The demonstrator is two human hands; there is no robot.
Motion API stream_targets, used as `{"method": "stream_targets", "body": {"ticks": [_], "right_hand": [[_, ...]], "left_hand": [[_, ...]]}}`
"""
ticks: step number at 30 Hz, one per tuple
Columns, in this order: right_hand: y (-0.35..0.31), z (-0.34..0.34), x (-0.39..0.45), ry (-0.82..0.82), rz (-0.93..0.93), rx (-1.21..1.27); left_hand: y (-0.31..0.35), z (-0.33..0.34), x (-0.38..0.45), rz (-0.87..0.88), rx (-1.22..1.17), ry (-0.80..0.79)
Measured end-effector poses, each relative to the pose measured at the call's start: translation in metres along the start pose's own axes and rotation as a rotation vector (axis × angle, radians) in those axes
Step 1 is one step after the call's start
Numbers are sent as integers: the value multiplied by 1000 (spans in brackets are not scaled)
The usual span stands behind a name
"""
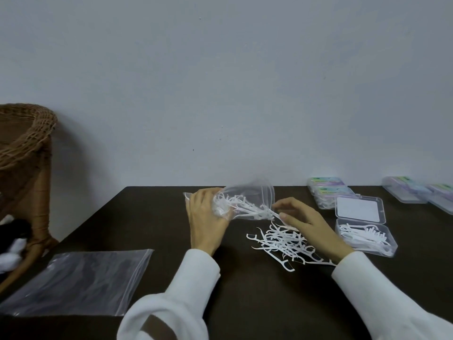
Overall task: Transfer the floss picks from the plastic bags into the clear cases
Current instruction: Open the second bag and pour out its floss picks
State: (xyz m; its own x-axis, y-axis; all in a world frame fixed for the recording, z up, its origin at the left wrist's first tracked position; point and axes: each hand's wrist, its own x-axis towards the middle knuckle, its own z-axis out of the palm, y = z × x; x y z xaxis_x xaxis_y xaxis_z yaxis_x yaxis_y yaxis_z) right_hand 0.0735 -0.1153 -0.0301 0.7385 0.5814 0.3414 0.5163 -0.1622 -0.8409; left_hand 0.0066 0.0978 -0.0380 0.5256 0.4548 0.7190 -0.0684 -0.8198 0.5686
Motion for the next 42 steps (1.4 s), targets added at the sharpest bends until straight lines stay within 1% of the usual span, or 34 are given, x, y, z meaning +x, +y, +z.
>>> {"method": "stream_targets", "body": {"ticks": [2,5,6,12,16,22,28,30,34,38,42], "right_hand": [[1,3,0,-18,38,39],[1,8,0,-40,84,181],[1,8,1,-39,84,175],[6,4,3,-109,110,-82],[5,5,4,-116,88,-173],[10,-1,4,-27,53,-161],[19,-6,5,48,70,-249],[21,-9,5,33,87,-268],[22,-9,2,-50,123,-334],[22,-8,3,-107,105,-410],[23,-8,2,-83,92,-392]], "left_hand": [[5,3,-3,27,-8,-25],[10,8,-9,99,-17,-44],[11,10,-11,125,-17,-44],[11,10,-12,295,61,-35],[7,7,-9,348,150,-30],[-3,4,-4,276,203,-15],[-16,0,2,186,277,21],[-20,-2,3,138,315,40],[-22,-3,3,28,361,65],[-22,-3,3,-3,376,90],[-17,-1,-1,-13,323,49]]}}
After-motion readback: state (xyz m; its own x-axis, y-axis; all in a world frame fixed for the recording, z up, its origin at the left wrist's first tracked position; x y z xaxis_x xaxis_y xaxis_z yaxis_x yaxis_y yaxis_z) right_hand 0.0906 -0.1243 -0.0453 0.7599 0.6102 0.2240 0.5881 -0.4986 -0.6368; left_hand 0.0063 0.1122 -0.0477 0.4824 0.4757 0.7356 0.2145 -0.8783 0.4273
